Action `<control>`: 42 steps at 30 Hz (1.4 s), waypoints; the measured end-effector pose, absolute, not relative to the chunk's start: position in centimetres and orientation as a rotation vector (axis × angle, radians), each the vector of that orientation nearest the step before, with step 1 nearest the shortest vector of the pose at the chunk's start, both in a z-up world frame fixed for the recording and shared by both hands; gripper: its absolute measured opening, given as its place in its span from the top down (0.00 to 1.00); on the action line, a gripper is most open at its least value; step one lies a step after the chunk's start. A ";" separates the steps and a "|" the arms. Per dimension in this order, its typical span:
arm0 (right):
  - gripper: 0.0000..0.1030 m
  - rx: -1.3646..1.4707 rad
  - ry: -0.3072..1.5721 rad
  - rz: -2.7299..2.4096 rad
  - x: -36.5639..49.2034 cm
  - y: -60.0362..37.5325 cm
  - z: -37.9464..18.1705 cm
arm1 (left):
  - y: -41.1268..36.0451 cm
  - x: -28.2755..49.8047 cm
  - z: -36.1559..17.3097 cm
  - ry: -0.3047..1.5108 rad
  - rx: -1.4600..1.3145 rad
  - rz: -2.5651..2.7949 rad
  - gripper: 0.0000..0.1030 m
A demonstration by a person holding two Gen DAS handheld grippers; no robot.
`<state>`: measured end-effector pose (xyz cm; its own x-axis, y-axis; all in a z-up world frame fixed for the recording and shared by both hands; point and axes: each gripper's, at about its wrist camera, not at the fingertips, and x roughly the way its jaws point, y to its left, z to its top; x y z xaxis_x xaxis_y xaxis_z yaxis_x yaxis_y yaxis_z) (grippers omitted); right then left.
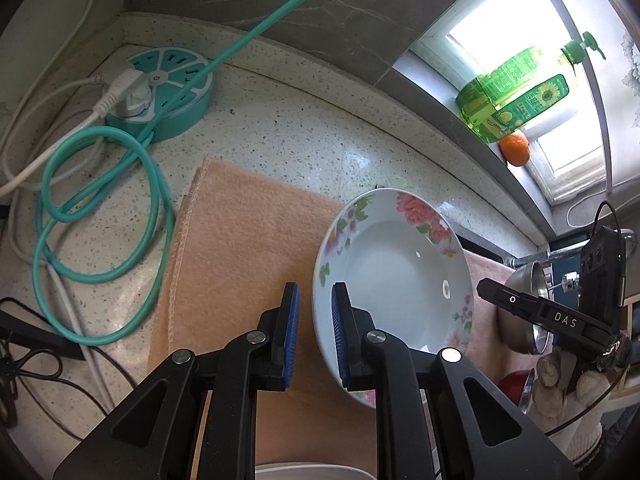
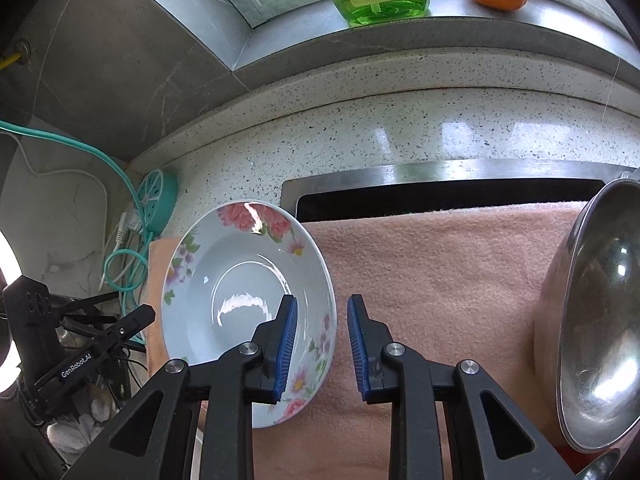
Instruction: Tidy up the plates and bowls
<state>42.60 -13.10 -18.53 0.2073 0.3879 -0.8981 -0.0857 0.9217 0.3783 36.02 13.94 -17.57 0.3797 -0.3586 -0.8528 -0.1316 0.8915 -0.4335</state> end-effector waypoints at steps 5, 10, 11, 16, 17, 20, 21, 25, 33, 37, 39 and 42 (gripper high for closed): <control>0.79 0.274 1.335 0.334 43.0 -13.1 -19.0 | 13.9 36.4 -18.3 1.203 -0.500 -0.165 0.86; 0.81 0.284 1.345 0.330 43.4 -13.2 -19.6 | 13.5 36.6 -18.6 1.204 -0.494 -0.170 0.86; 0.82 0.284 1.347 0.329 43.5 -13.2 -19.6 | 13.4 36.6 -18.6 1.204 -0.491 -0.172 0.86; 0.85 0.295 1.359 0.337 43.6 -13.2 -19.9 | 13.2 36.7 -18.7 1.201 -0.487 -0.168 0.86; 0.86 0.298 1.360 0.339 43.6 -13.2 -20.0 | 13.2 36.8 -18.8 1.203 -0.483 -0.170 0.86; 0.87 0.301 1.366 0.344 43.7 -12.9 -20.2 | 13.0 36.8 -18.8 1.200 -0.469 -0.168 0.86; 0.88 0.302 1.368 0.346 43.7 -12.9 -20.3 | 12.9 36.8 -18.7 1.199 -0.465 -0.169 0.86; 0.92 0.300 1.374 0.337 43.6 -12.7 -20.6 | 12.6 36.7 -18.4 1.180 -0.435 -0.149 0.88; 0.92 0.301 1.375 0.335 43.5 -12.5 -20.6 | 12.7 36.8 -18.6 1.185 -0.433 -0.160 0.88; 0.92 0.306 1.377 0.330 43.5 -12.6 -20.6 | 12.7 36.8 -18.5 1.184 -0.440 -0.159 0.88; 0.92 0.313 1.378 0.328 43.5 -12.7 -20.7 | 12.9 36.8 -18.5 1.184 -0.459 -0.161 0.88; 0.92 0.307 1.378 0.326 43.5 -12.7 -20.7 | 13.0 36.6 -18.4 1.179 -0.474 -0.163 0.88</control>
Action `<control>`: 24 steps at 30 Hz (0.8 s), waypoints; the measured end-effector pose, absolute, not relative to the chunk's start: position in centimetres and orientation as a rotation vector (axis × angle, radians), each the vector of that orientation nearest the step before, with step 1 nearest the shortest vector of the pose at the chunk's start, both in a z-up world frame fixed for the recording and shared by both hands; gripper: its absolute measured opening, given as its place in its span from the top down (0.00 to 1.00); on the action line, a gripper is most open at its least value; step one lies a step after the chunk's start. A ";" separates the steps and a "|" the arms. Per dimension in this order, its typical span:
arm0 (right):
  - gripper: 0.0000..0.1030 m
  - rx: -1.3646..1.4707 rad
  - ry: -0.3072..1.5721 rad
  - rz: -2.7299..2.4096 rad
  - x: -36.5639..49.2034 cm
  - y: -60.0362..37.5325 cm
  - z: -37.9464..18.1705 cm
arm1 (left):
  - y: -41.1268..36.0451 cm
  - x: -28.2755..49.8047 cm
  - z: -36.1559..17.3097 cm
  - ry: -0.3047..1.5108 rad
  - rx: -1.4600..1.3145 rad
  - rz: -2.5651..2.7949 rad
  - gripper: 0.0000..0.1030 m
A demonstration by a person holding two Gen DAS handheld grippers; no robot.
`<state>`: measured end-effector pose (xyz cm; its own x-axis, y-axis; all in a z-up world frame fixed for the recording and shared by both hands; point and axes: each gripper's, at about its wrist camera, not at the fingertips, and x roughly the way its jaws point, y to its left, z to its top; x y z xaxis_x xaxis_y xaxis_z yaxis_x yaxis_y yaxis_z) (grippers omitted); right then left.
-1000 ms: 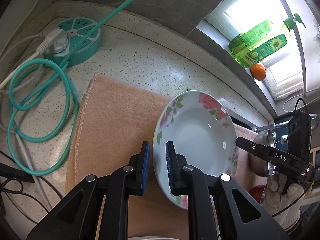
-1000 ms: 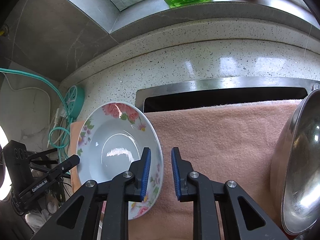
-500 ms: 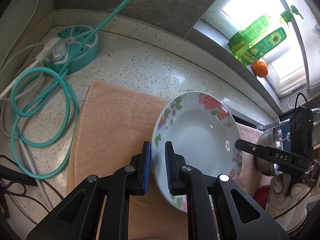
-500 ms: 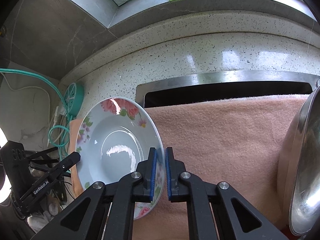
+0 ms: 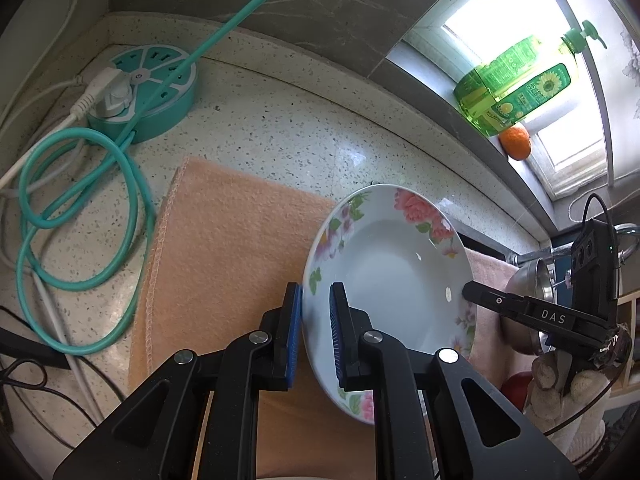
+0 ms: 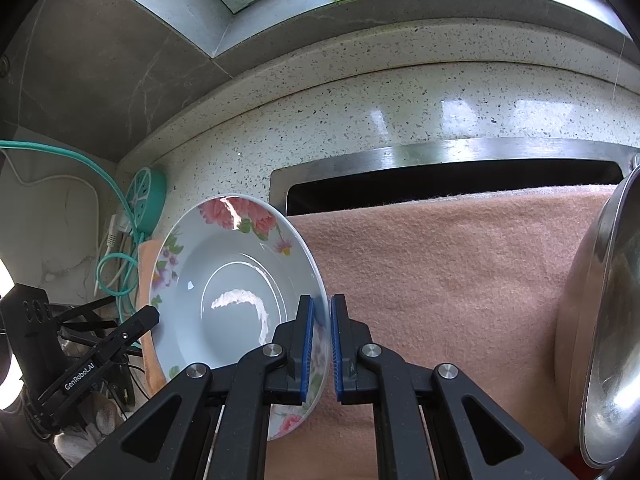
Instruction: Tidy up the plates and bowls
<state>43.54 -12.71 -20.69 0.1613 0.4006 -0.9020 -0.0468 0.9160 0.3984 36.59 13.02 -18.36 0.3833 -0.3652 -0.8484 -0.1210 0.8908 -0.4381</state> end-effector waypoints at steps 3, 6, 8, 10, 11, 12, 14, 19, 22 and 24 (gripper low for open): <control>0.92 0.310 1.378 0.326 43.5 -12.8 -20.7 | 13.0 36.5 -18.2 1.176 -0.472 -0.166 0.88; 0.92 0.314 1.379 0.330 43.5 -12.8 -20.7 | 13.1 36.2 -18.2 1.176 -0.479 -0.165 0.88; 0.92 0.311 1.378 0.330 43.4 -12.8 -20.6 | 13.1 36.1 -18.2 1.176 -0.476 -0.167 0.88; 0.92 0.314 1.382 0.331 43.3 -12.9 -20.6 | 13.2 35.9 -18.1 1.175 -0.477 -0.166 0.88; 0.92 0.318 1.383 0.332 43.2 -13.0 -20.6 | 13.2 35.9 -18.1 1.174 -0.477 -0.165 0.88; 0.92 0.323 1.384 0.333 43.2 -13.0 -20.7 | 13.2 35.9 -18.0 1.173 -0.475 -0.166 0.88; 0.92 0.324 1.386 0.335 43.0 -13.1 -20.6 | 13.2 35.8 -18.0 1.173 -0.477 -0.164 0.88; 0.92 0.321 1.386 0.344 42.3 -13.1 -20.3 | 13.1 35.3 -17.8 1.169 -0.471 -0.162 0.88; 0.92 0.317 1.389 0.347 42.1 -13.2 -20.2 | 12.9 35.1 -18.1 1.179 -0.465 -0.153 0.88; 0.92 0.320 1.391 0.340 42.0 -13.3 -20.4 | 12.8 34.9 -18.3 1.185 -0.464 -0.150 0.90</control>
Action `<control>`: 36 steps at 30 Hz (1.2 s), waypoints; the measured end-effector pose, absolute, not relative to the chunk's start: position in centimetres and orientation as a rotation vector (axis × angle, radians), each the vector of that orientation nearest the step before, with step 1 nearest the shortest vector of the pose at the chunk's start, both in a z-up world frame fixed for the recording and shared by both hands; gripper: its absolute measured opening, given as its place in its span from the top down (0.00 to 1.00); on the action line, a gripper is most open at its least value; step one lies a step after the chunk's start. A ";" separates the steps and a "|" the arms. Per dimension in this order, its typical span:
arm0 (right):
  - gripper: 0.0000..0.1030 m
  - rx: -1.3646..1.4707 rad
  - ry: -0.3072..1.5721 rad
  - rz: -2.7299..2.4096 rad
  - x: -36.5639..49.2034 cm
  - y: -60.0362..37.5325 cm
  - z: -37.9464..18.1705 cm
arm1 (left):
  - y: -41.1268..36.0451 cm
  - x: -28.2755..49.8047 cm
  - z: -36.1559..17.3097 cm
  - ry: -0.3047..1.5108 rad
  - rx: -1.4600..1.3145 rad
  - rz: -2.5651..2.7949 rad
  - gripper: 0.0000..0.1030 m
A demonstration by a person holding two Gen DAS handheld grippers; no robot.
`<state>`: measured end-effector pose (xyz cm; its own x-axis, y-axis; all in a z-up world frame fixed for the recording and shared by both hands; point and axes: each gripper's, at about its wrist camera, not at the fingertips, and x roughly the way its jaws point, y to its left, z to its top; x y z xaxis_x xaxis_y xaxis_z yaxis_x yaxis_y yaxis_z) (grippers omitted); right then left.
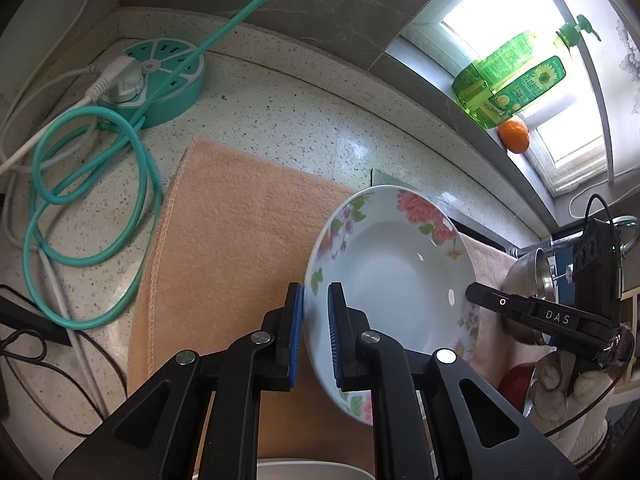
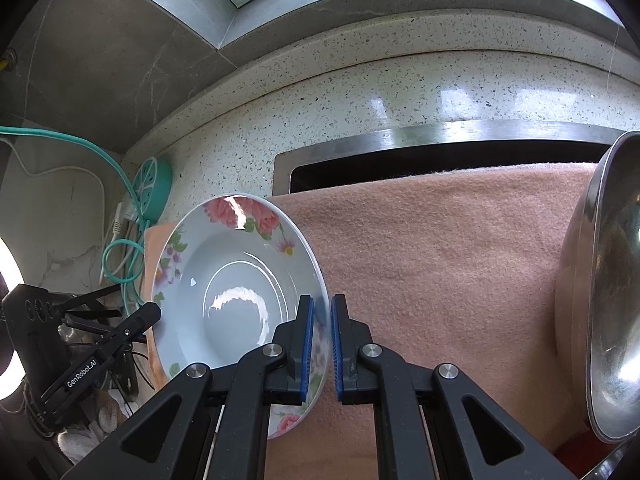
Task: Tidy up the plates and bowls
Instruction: 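Carry both held plates upright toward the white leaf-pattern plate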
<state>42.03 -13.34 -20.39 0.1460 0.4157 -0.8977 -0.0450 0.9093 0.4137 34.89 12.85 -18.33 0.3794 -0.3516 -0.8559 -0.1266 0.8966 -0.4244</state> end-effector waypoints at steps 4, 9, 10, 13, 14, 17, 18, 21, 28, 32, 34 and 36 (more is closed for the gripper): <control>0.92 0.315 1.387 0.340 41.9 -13.3 -20.4 | 13.1 34.7 -18.4 1.191 -0.474 -0.158 0.93; 0.92 0.306 1.385 0.344 41.5 -13.3 -20.2 | 13.1 34.2 -18.2 1.194 -0.486 -0.162 0.93; 0.92 0.309 1.386 0.345 41.4 -13.4 -20.1 | 13.1 34.1 -18.1 1.192 -0.484 -0.165 0.93; 0.92 0.317 1.382 0.345 41.0 -13.7 -19.8 | 12.9 33.6 -17.6 1.182 -0.477 -0.167 0.93; 0.92 0.315 1.380 0.346 40.9 -13.8 -19.7 | 12.9 33.5 -17.4 1.179 -0.475 -0.172 0.93; 0.92 0.311 1.371 0.352 40.3 -14.0 -19.0 | 12.9 33.1 -16.7 1.165 -0.477 -0.177 0.93; 0.92 0.313 1.367 0.357 40.1 -14.1 -18.8 | 12.9 32.9 -16.5 1.161 -0.477 -0.177 0.93; 0.92 0.318 1.359 0.363 39.4 -14.4 -18.2 | 12.7 32.4 -16.0 1.153 -0.471 -0.180 0.93; 0.92 0.326 1.341 0.379 37.4 -15.1 -16.9 | 12.6 30.9 -15.3 1.146 -0.481 -0.193 0.93; 0.92 0.327 1.319 0.382 35.8 -15.7 -15.9 | 12.2 30.0 -14.8 1.137 -0.480 -0.201 0.93; 0.92 0.335 1.313 0.384 35.0 -16.2 -15.6 | 12.1 29.4 -14.4 1.132 -0.482 -0.211 0.93; 0.92 0.342 1.305 0.381 34.2 -16.6 -15.2 | 11.9 28.9 -14.0 1.127 -0.481 -0.222 0.93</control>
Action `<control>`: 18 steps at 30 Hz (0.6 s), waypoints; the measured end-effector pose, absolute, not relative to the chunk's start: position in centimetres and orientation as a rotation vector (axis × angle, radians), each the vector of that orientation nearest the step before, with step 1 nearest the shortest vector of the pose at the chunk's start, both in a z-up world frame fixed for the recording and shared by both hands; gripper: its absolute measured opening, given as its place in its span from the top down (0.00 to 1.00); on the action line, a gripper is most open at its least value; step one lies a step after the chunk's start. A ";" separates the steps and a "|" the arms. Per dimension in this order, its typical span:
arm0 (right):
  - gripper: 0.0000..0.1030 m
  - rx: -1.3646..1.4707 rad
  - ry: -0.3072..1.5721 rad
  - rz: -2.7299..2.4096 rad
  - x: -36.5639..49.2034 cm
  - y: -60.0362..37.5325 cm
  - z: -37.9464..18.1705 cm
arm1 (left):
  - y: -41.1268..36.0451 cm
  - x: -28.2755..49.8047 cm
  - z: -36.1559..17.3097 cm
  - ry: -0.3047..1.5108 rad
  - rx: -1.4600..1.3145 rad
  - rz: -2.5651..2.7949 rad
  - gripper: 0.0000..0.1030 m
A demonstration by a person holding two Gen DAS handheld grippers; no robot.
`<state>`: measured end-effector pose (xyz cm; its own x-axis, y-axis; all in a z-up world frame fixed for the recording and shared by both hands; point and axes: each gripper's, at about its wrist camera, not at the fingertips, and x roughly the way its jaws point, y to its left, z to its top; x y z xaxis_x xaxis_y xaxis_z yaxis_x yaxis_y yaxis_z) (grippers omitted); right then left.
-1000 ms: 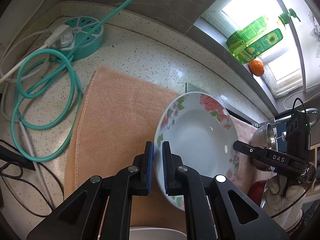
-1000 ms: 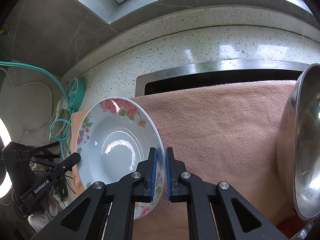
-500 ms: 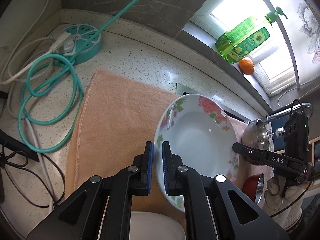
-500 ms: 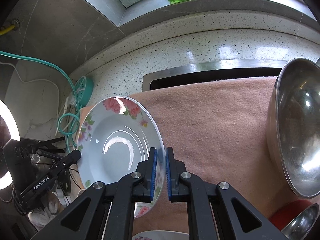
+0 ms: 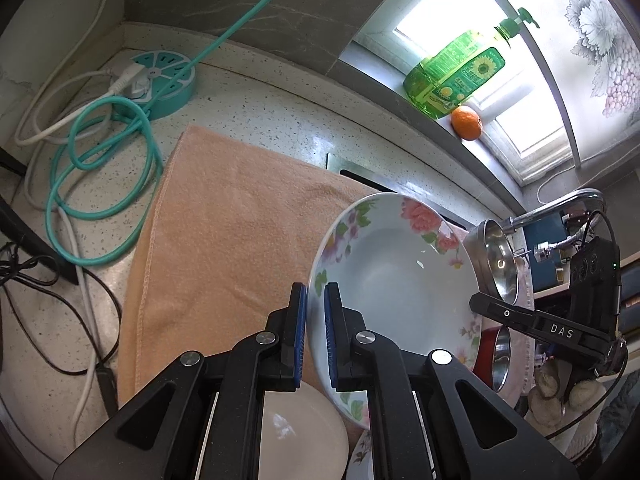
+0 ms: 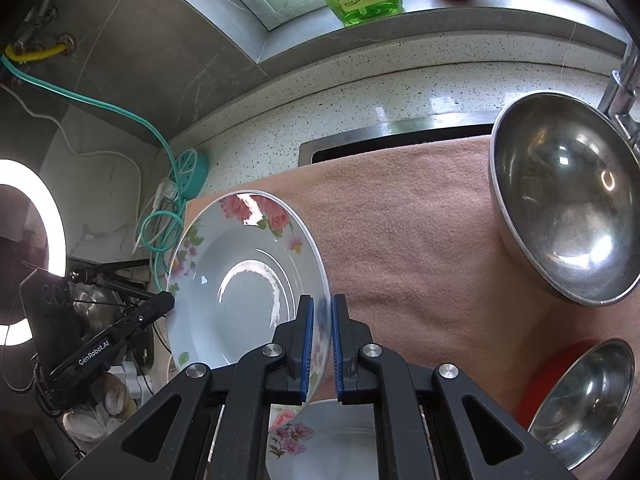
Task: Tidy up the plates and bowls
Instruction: 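Carry both held plates upright toward the white leaf-pattern plate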
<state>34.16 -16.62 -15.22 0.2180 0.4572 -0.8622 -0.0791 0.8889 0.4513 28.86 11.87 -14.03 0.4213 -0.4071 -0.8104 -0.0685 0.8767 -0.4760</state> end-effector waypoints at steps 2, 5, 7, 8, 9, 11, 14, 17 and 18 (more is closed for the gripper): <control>0.92 0.348 1.296 0.377 33.2 -17.1 -14.9 | 11.5 28.4 -13.6 1.123 -0.474 -0.237 0.93; 0.92 0.361 1.283 0.368 31.7 -18.0 -14.6 | 11.0 27.7 -13.1 1.121 -0.467 -0.262 0.93; 0.92 0.383 1.280 0.362 30.7 -18.7 -14.6 | 10.6 27.3 -12.8 1.120 -0.464 -0.275 0.93; 0.92 0.395 1.280 0.357 30.2 -19.0 -14.6 | 10.4 27.1 -12.7 1.119 -0.457 -0.282 0.93; 0.92 0.402 1.278 0.352 29.7 -19.3 -14.7 | 10.2 26.8 -12.7 1.120 -0.456 -0.288 0.93; 0.92 0.415 1.275 0.341 28.6 -19.8 -14.7 | 9.8 26.4 -12.6 1.122 -0.450 -0.302 0.93; 0.92 0.432 1.274 0.326 27.3 -20.5 -14.9 | 9.4 25.9 -12.8 1.130 -0.448 -0.322 0.93; 0.92 0.438 1.265 0.313 26.1 -20.9 -14.8 | 9.0 25.4 -13.2 1.141 -0.445 -0.334 0.93; 0.92 0.436 1.260 0.309 25.7 -21.0 -14.7 | 8.9 25.3 -13.3 1.146 -0.443 -0.338 0.93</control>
